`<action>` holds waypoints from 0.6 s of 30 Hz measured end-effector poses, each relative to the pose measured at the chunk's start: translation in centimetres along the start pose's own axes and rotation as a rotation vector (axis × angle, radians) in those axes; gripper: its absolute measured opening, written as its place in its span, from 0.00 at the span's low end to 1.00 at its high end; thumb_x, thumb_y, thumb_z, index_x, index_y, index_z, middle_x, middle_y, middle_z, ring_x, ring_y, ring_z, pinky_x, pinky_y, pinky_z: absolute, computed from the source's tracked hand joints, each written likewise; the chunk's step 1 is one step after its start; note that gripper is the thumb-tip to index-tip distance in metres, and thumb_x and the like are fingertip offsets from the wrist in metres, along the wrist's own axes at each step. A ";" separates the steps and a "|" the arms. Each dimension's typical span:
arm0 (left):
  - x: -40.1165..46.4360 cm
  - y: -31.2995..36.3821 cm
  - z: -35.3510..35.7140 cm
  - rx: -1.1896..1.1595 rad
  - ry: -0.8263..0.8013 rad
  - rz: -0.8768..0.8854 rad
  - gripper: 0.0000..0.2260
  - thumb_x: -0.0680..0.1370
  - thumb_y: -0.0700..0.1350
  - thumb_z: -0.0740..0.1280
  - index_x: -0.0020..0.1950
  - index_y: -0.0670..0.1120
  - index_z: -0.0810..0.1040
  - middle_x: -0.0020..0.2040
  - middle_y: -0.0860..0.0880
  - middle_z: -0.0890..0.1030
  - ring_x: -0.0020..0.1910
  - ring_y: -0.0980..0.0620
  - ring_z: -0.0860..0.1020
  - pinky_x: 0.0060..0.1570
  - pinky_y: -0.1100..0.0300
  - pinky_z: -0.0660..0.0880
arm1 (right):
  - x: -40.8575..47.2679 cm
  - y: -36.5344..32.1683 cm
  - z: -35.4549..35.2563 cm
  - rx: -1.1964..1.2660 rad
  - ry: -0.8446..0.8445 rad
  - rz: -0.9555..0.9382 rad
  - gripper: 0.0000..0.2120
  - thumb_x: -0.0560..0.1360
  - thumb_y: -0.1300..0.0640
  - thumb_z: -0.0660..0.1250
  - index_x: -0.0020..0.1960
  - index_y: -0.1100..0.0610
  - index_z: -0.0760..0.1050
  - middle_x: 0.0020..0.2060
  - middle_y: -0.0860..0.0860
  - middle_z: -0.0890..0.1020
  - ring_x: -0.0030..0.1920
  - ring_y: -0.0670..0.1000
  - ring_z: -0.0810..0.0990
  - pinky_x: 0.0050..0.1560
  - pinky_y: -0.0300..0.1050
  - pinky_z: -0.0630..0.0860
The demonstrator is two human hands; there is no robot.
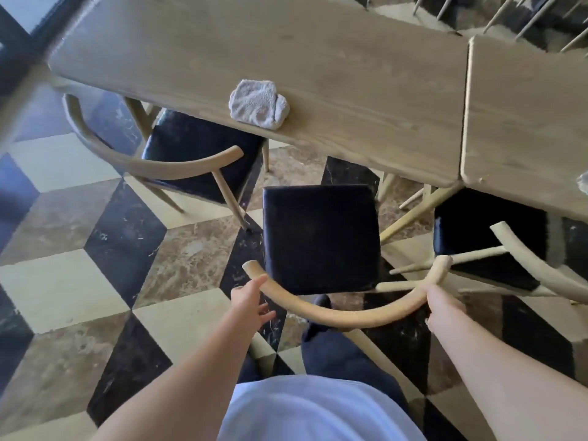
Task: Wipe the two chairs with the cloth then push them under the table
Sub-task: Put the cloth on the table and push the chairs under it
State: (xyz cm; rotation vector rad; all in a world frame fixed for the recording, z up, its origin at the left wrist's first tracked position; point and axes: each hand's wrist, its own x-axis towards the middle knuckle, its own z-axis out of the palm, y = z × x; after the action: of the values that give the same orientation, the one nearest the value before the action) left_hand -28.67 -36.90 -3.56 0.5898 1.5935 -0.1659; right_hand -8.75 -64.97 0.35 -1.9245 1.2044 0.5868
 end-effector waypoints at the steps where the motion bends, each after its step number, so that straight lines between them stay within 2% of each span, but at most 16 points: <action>1: 0.0 0.0 0.7 -0.007 0.007 -0.005 0.28 0.77 0.49 0.75 0.71 0.42 0.68 0.60 0.40 0.74 0.55 0.38 0.78 0.54 0.40 0.81 | 1.1 -0.7 0.0 0.014 -0.050 0.029 0.35 0.71 0.52 0.76 0.73 0.58 0.66 0.63 0.60 0.74 0.64 0.62 0.75 0.63 0.58 0.76; 3: 0.5 -0.4 2.2 0.023 0.036 -0.019 0.26 0.75 0.49 0.76 0.67 0.40 0.71 0.55 0.39 0.78 0.49 0.39 0.81 0.47 0.44 0.81 | 3.6 -1.5 0.2 0.025 -0.114 0.084 0.36 0.71 0.52 0.76 0.74 0.56 0.64 0.65 0.59 0.73 0.66 0.63 0.74 0.64 0.61 0.76; 4: 0.8 -0.8 2.8 0.058 0.071 -0.023 0.27 0.74 0.49 0.77 0.67 0.39 0.72 0.56 0.38 0.80 0.50 0.39 0.82 0.46 0.46 0.80 | 4.6 -1.4 0.2 0.030 -0.135 0.110 0.36 0.71 0.53 0.77 0.74 0.56 0.65 0.64 0.59 0.74 0.66 0.63 0.74 0.62 0.60 0.77; 6: 2.0 -1.6 4.4 0.104 0.198 -0.006 0.30 0.72 0.48 0.79 0.68 0.38 0.72 0.59 0.38 0.80 0.55 0.39 0.81 0.50 0.46 0.79 | 6.7 -1.8 0.5 0.009 -0.181 0.144 0.34 0.71 0.54 0.77 0.72 0.57 0.66 0.61 0.61 0.75 0.62 0.63 0.76 0.57 0.58 0.78; 8: 3.5 -2.0 5.7 0.050 0.279 0.014 0.30 0.70 0.44 0.80 0.67 0.37 0.74 0.59 0.38 0.80 0.57 0.38 0.81 0.52 0.47 0.78 | 8.6 -2.4 1.2 -0.028 -0.225 0.166 0.33 0.71 0.53 0.77 0.70 0.59 0.67 0.58 0.62 0.77 0.59 0.63 0.78 0.54 0.58 0.78; 10: 4.6 -2.0 6.4 -0.036 0.325 0.017 0.24 0.68 0.39 0.81 0.60 0.36 0.78 0.51 0.39 0.82 0.54 0.37 0.82 0.50 0.49 0.77 | 9.9 -3.0 2.1 -0.052 -0.252 0.177 0.34 0.69 0.51 0.78 0.68 0.60 0.68 0.53 0.61 0.77 0.55 0.63 0.77 0.54 0.58 0.77; 12: 5.5 -2.1 7.0 -0.049 0.377 0.033 0.19 0.66 0.38 0.82 0.52 0.36 0.80 0.44 0.41 0.81 0.49 0.39 0.82 0.50 0.49 0.78 | 11.2 -3.2 3.0 -0.078 -0.276 0.186 0.36 0.66 0.51 0.81 0.67 0.60 0.69 0.55 0.61 0.78 0.57 0.62 0.78 0.59 0.59 0.76; 14: 5.6 -2.2 7.1 -0.066 0.411 0.061 0.15 0.68 0.37 0.79 0.49 0.37 0.78 0.43 0.42 0.79 0.45 0.41 0.79 0.48 0.50 0.76 | 12.2 -3.0 3.4 -0.084 -0.302 0.187 0.32 0.67 0.54 0.79 0.66 0.60 0.72 0.56 0.60 0.79 0.56 0.61 0.79 0.60 0.58 0.75; 16: 5.3 -1.8 7.1 -0.087 0.430 0.035 0.10 0.69 0.36 0.76 0.43 0.40 0.76 0.40 0.42 0.77 0.40 0.41 0.76 0.40 0.51 0.73 | 12.8 -2.9 3.5 -0.074 -0.311 0.185 0.27 0.70 0.57 0.75 0.67 0.59 0.73 0.58 0.60 0.80 0.55 0.59 0.79 0.60 0.58 0.75; 18: 5.1 -1.5 7.1 -0.051 0.439 0.022 0.10 0.67 0.34 0.73 0.40 0.43 0.73 0.39 0.41 0.77 0.38 0.41 0.76 0.37 0.51 0.74 | 13.5 -2.7 3.3 -0.077 -0.299 0.184 0.28 0.69 0.57 0.73 0.68 0.56 0.72 0.57 0.60 0.79 0.56 0.59 0.79 0.62 0.60 0.75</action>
State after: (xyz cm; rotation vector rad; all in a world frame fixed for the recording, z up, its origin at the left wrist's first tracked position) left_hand -23.07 -39.91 -9.74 0.6332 2.0074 0.0245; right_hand -0.26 -68.89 -10.24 -1.7230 1.1838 0.9935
